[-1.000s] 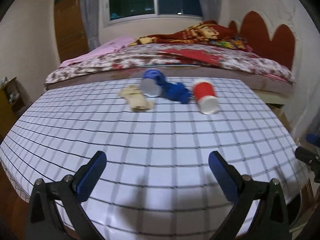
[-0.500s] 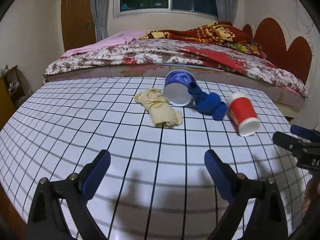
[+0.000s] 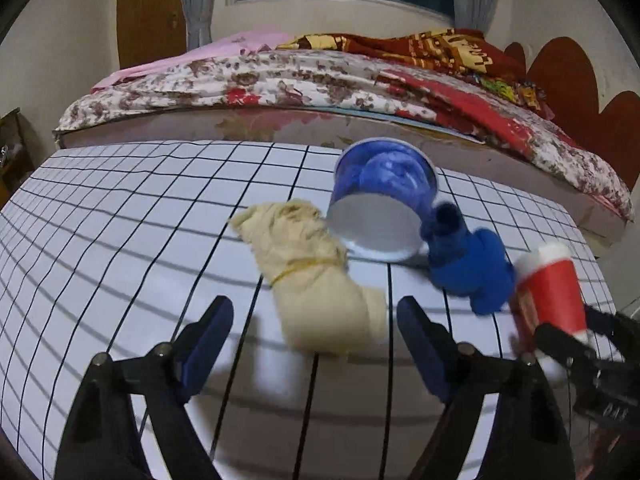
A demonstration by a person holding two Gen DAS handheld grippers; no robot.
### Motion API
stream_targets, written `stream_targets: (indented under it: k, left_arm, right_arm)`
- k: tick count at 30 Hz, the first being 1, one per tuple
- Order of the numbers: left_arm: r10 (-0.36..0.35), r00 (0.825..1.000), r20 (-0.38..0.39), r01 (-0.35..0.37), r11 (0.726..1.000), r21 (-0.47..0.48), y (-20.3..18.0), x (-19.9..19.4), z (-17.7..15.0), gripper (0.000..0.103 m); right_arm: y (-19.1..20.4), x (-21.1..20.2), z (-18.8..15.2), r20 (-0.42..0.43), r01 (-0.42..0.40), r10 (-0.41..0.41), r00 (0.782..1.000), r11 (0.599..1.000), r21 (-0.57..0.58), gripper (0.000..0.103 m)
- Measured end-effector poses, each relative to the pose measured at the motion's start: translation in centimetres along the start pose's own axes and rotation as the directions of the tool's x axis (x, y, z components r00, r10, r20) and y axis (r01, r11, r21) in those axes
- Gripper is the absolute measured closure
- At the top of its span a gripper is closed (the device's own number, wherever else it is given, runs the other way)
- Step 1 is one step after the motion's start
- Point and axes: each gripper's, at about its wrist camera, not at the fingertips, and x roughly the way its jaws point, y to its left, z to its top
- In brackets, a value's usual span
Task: Collect trash
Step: 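Grasp the yellow cloth with the left tool while the right tool grasps the red paper cup, then carry the yellow cloth and red cup over the black bin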
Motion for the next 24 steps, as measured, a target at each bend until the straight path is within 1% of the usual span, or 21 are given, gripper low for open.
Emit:
stream_targets:
  k: [1, 3, 5, 6, 7, 8, 9, 10, 12, 14, 16, 19, 24]
  left_arm:
    - [0.000, 1.000, -0.011, 0.000, 1.000, -0.004, 0.0, 0.5, 0.4, 0.022]
    - [0.016, 0.999, -0.037, -0.017, 1.000, -0.015, 0.3, 1.6, 1.2, 0.026]
    - [0.014, 0.997, -0.075, -0.016, 0.999, -0.031, 0.9, 2.7, 1.6, 0.035]
    - [0.010, 0.996, -0.090, -0.012, 1.000, -0.027, 1.0, 3.1, 1.7, 0.049]
    - [0.007, 0.995, -0.099, -0.009, 1.000, -0.015, 1.0, 3.2, 1.7, 0.056]
    - [0.007, 0.995, -0.097, -0.006, 1.000, 0.006, 1.0, 3.2, 1.4, 0.058]
    - [0.007, 0.996, -0.093, -0.005, 1.000, 0.021, 0.9, 3.1, 1.2, 0.064]
    - [0.003, 0.997, -0.083, 0.000, 0.999, 0.037, 0.8, 2.6, 0.8, 0.068]
    - [-0.020, 0.998, -0.065, 0.024, 0.998, 0.053, 0.7, 1.5, 0.3, 0.074]
    - [-0.030, 0.999, -0.044, 0.034, 0.996, 0.082, 0.4, 0.1, -0.5, 0.075]
    - [-0.042, 0.999, -0.023, 0.044, 0.994, 0.103, 0.3, -1.5, -1.6, 0.075]
    - [-0.072, 0.997, 0.004, 0.071, 0.992, 0.105, 0.2, -3.5, -2.4, 0.075]
    - [-0.107, 0.992, 0.061, 0.096, 0.982, 0.163, -1.6, -8.4, -4.1, 0.075]
  right_arm:
    - [-0.2, 0.3, 0.2, -0.002, -0.005, 0.005, 1.000, 1.000, 0.003, 0.033]
    - [-0.6, 0.7, 0.6, -0.001, -0.006, 0.006, 1.000, 1.000, 0.006, 0.033]
    - [-0.9, 0.9, 1.0, -0.004, -0.008, 0.008, 1.000, 1.000, 0.010, 0.034]
    - [-1.0, 1.0, 1.2, -0.004, -0.006, 0.006, 1.000, 1.000, 0.013, 0.034]
    - [-1.2, 1.2, 1.3, -0.012, -0.015, 0.015, 1.000, 1.000, 0.019, 0.033]
    - [-1.3, 1.6, 1.3, -0.046, -0.019, 0.020, 0.999, 1.000, 0.023, 0.034]
    - [-1.4, 1.9, 1.1, -0.065, -0.022, 0.023, 0.998, 1.000, 0.020, 0.034]
    - [-1.4, 2.0, 0.9, -0.072, -0.024, 0.025, 0.997, 1.000, 0.011, 0.044]
    - [-1.6, 1.5, 0.4, -0.061, -0.009, 0.008, 0.998, 1.000, -0.011, 0.046]
    - [-2.2, 0.1, -0.2, -0.035, -0.028, 0.027, 0.999, 1.000, -0.007, 0.047]
    - [-2.5, -1.4, -0.7, -0.010, -0.020, 0.020, 1.000, 1.000, -0.017, 0.047]
    - [-2.9, -4.2, -1.8, 0.026, -0.013, 0.014, 1.000, 0.999, -0.030, 0.047]
    - [-3.7, -9.2, -4.0, 0.072, -0.008, 0.011, 0.997, 0.999, -0.032, 0.047]
